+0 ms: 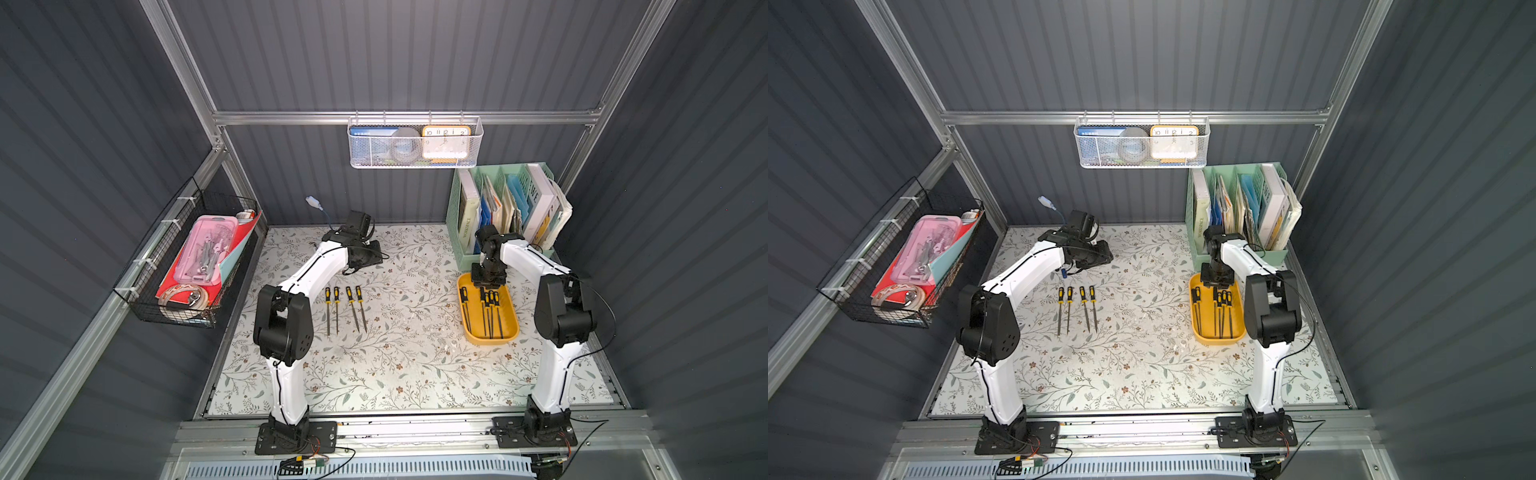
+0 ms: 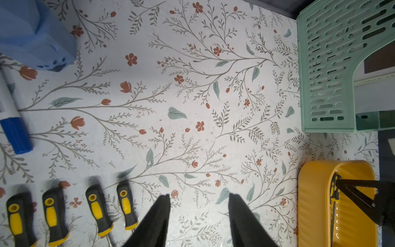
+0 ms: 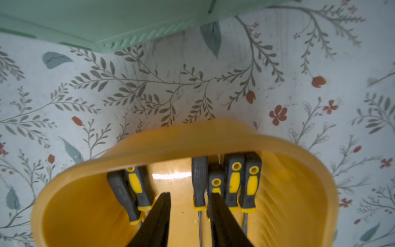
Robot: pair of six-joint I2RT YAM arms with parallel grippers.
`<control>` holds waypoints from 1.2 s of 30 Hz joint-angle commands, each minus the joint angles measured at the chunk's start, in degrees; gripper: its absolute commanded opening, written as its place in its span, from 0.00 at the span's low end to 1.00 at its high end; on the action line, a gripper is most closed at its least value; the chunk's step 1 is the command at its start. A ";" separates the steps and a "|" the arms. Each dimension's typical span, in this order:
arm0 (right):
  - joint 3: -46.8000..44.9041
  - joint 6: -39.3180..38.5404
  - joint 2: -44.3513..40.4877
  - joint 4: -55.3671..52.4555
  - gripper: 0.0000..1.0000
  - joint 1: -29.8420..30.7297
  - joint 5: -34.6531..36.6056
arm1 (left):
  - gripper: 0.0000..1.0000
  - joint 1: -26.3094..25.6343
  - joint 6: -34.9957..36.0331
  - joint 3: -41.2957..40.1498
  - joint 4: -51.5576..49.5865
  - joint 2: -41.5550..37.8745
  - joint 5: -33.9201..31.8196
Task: Take the file tool out of the storage box
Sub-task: Pick up the file tool from the storage box.
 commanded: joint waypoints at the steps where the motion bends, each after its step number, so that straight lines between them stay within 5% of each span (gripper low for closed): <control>1: 2.15 -1.76 2.62 -2.53 0.36 -0.33 1.62 | 0.50 0.02 1.53 -0.04 -1.16 -0.62 0.94; 9: 2.24 -3.23 5.66 -1.89 0.35 -0.34 0.41 | 0.50 0.02 1.47 -0.04 -1.51 -0.68 0.57; 17: 0.65 -3.70 3.74 0.48 0.03 -0.38 -1.47 | 0.50 0.02 1.12 0.55 -1.62 -1.02 0.56; 32: -0.99 -2.20 5.24 1.95 0.09 -0.47 -5.55 | 0.50 0.02 3.51 5.32 -2.90 1.12 3.87; 36: -1.72 -1.72 4.62 2.14 0.00 -0.56 -7.24 | 0.50 0.02 4.24 7.78 -3.98 1.53 3.57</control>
